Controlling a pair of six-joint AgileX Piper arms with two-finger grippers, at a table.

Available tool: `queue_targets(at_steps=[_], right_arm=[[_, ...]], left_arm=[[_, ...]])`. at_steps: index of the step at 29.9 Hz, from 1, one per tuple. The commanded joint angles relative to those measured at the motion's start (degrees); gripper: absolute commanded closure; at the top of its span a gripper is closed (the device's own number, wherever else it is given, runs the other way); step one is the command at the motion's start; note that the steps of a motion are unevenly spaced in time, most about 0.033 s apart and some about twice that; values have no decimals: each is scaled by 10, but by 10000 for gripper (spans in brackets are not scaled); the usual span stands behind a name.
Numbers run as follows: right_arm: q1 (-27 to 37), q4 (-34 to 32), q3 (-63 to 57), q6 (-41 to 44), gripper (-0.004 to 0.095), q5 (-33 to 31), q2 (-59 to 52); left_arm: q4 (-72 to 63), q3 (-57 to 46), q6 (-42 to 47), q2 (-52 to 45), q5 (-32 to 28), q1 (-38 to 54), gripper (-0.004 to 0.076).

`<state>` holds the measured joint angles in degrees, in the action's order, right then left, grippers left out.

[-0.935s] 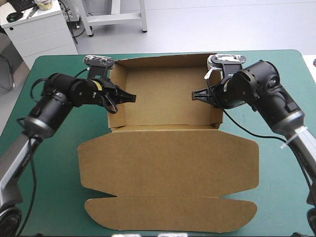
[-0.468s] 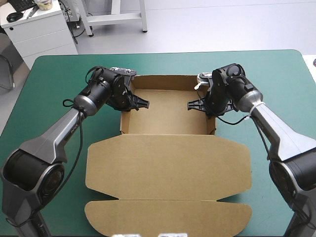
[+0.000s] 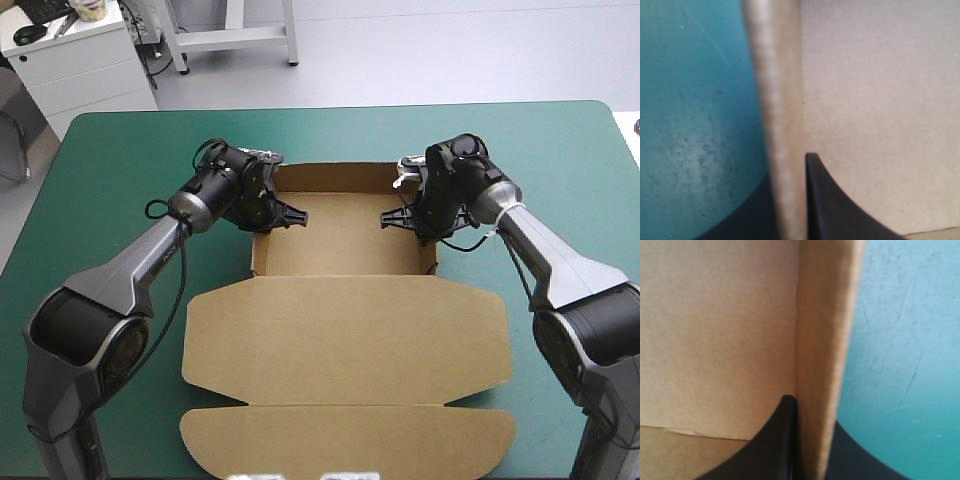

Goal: Fold the box

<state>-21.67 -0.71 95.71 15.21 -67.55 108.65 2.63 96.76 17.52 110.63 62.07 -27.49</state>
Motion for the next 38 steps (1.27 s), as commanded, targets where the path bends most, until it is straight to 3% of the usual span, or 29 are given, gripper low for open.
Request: queue_targets(at_steps=[1, 4, 6, 9, 12, 14, 26, 33, 38], right_arm=[[11, 2, 17, -27, 685, 30, -31], [15, 7, 17, -27, 416, 26, -31], [15, 16, 18, -34, 229, 24, -30], [15, 24, 18, -34, 75, 26, -30], [15, 24, 18, -34, 59, 26, -30], [15, 24, 19, -34, 59, 26, -30], [27, 25, 103, -28, 58, 14, -30], [41, 7, 157, -29, 59, -43, -32], [42, 4, 162, -29, 58, -43, -51]], left_arm=[[-2, 18, -31, -27, 7, -6, 710], [-6, 21, -33, -27, 8, -6, 640], [-6, 22, -40, -27, 8, -6, 550], [-6, 22, -41, -27, 7, -6, 377], [-6, 22, -41, -27, 7, -6, 223], [-6, 22, -41, -27, 7, -6, 188], [1, 57, -31, -27, 21, -6, 190], [30, 177, -31, -28, 73, -6, 193], [20, 249, -33, -36, 115, -6, 193]])
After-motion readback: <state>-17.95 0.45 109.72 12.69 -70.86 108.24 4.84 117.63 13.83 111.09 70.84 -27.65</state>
